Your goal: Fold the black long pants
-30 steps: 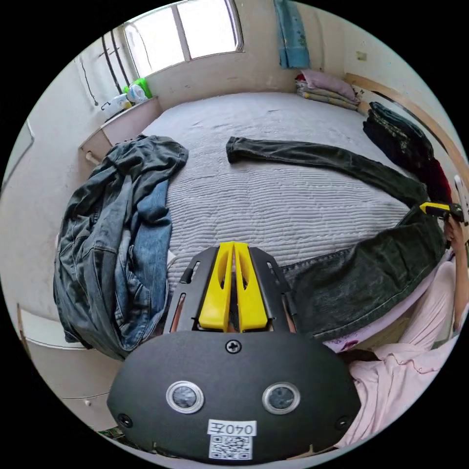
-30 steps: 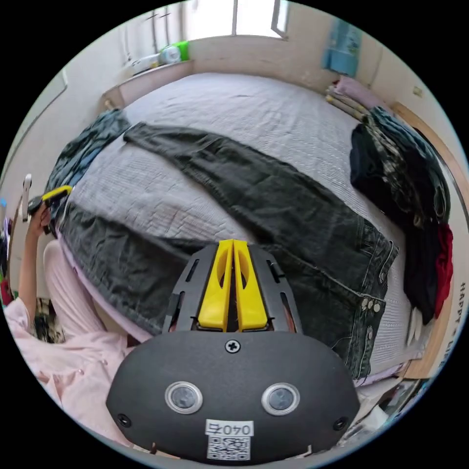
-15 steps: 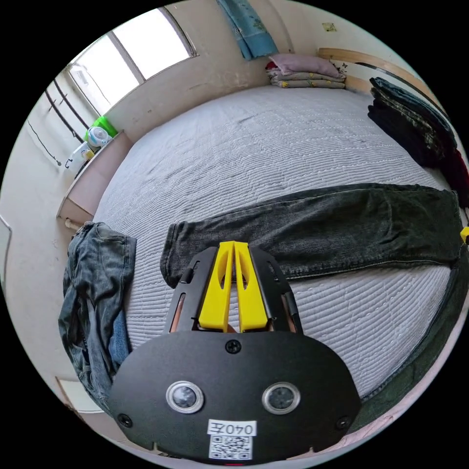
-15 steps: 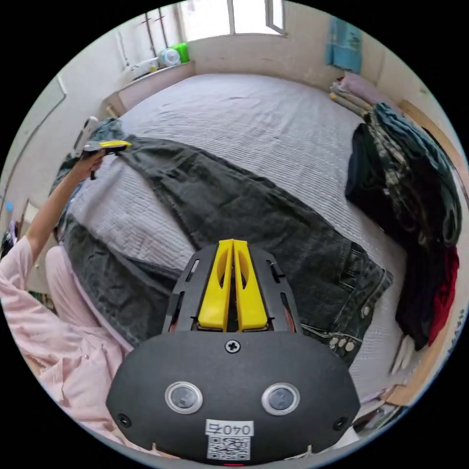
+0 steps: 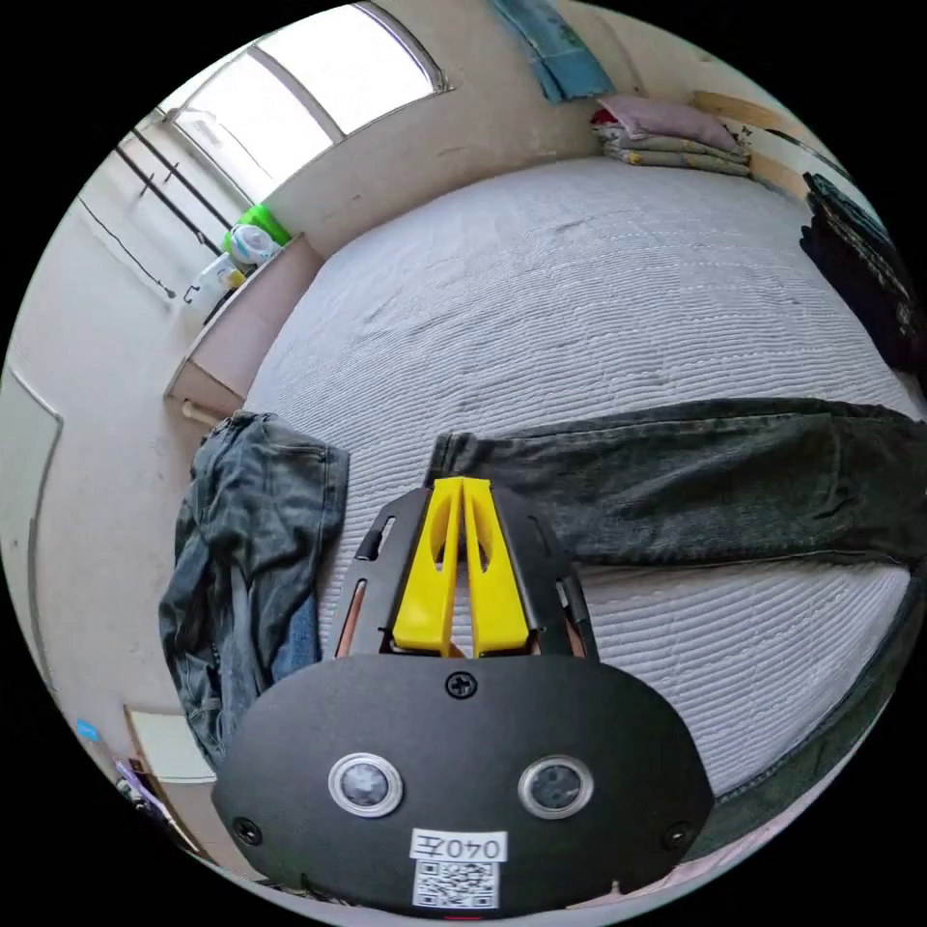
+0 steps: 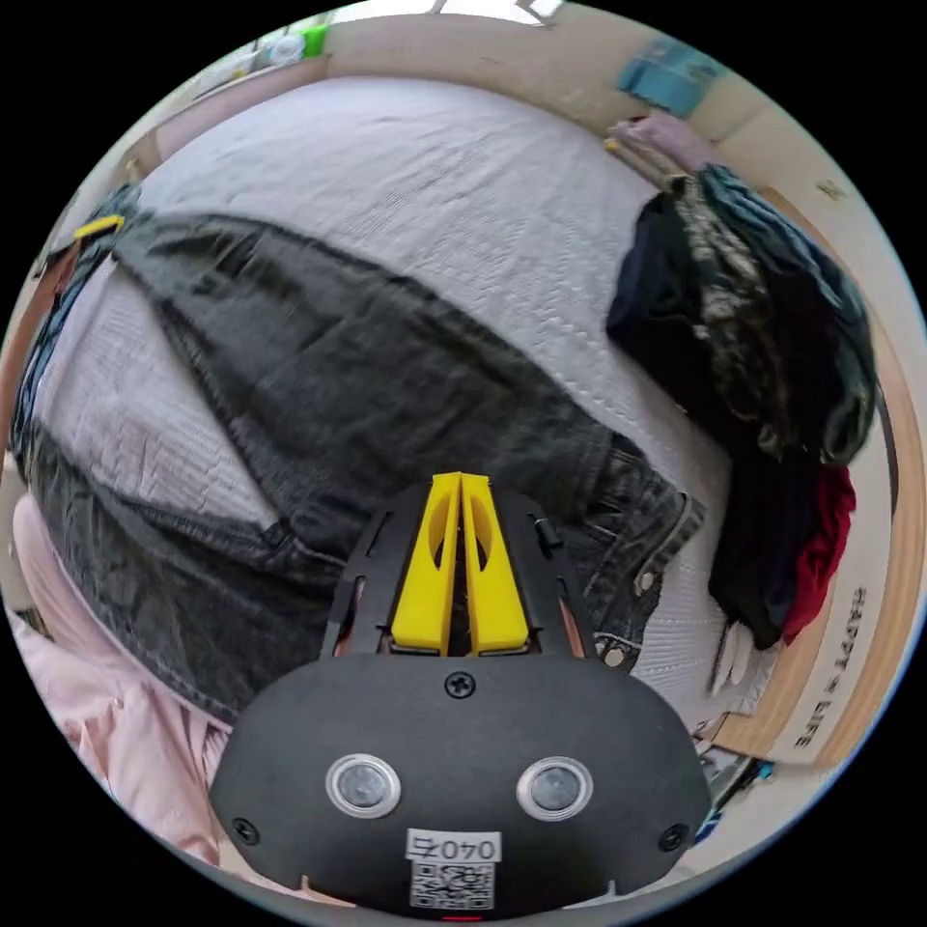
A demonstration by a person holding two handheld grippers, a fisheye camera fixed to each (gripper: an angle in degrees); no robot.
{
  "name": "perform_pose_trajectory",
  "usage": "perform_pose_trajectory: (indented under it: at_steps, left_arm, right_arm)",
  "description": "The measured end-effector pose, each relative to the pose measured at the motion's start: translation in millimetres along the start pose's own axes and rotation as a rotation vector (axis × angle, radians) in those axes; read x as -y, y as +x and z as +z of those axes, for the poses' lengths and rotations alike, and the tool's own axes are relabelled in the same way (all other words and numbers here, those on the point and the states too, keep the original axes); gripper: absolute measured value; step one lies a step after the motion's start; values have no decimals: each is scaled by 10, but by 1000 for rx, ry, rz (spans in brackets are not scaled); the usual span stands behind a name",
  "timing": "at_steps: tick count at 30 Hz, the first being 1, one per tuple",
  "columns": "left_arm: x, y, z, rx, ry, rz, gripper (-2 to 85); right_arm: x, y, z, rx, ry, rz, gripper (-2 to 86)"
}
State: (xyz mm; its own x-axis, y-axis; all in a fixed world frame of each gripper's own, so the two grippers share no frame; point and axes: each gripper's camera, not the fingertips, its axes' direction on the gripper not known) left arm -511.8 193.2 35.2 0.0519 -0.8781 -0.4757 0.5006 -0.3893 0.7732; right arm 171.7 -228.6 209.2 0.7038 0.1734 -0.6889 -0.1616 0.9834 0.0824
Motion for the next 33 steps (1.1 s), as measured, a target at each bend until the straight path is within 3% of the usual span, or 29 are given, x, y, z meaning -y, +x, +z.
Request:
perform_pose_trajectory:
  at_steps: [4, 7, 10, 14, 15, 17, 20, 23, 27, 31, 33]
  left_arm:
    - [328, 347, 457, 44, -103, 33, -10]
    - [435, 435, 814, 67, -149, 14, -11]
    - [527, 591, 840, 150, -171, 62, -10]
    - [422, 807, 901, 390, -157, 243, -9]
    - [386, 773, 946, 501, -195, 250, -9]
    - [280, 678, 724, 513, -135, 231, -9]
    - [-203, 653, -231, 330, 78, 231, -9]
    - [-971, 837, -1106, 108, 178, 329, -9]
    - [-1986, 1113, -1722, -234, 130, 462, -9]
    - [-2556, 1094, -1567, -317, 14, 440, -9]
    - [-2773, 932, -1061, -326, -125, 313, -10]
  right_arm:
    - [-387, 837, 20, -63, 142, 345, -10]
    - [-693, 1285, 293, -107, 109, 524, -10]
    - [-911, 1564, 669, 6, 23, 590, -10]
    - [-1272, 1911, 743, 230, 109, 738, -10]
    - [-1322, 1935, 744, 246, 128, 752, -10]
    - [-1468, 1951, 521, 183, 193, 800, -10]
    - [-1548, 1646, -149, 97, 371, 616, -10]
    - [-1548, 1087, -405, 271, 363, 317, -10]
    - [-1530, 233, -285, 415, 229, -15, -10]
    - [-1799, -508, 49, 392, 67, -199, -10]
    - [-1890, -589, 229, 366, -3, -186, -9]
